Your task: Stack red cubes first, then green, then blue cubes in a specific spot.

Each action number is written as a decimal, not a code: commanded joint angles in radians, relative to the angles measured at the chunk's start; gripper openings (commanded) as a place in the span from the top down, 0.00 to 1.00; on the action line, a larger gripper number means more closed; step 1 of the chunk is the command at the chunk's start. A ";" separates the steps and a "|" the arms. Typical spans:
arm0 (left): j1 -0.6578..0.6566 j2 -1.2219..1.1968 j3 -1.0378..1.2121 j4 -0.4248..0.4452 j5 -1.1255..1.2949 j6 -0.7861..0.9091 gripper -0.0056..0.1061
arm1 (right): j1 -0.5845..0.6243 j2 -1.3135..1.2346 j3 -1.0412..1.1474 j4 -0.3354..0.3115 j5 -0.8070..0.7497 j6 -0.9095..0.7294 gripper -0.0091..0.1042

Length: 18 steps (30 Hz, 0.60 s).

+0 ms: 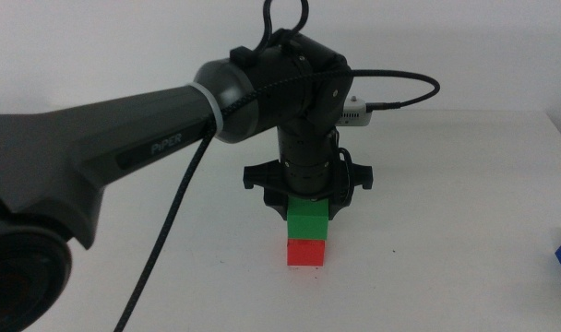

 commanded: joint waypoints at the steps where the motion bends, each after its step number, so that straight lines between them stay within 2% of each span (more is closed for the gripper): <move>1: 0.000 0.007 -0.013 0.014 -0.022 -0.026 0.88 | -0.002 -0.005 0.003 -0.006 -0.010 -0.003 0.17; 18: 0.000 0.059 -0.013 0.032 -0.033 -0.052 0.88 | -0.002 -0.005 0.003 -0.006 -0.010 -0.003 0.17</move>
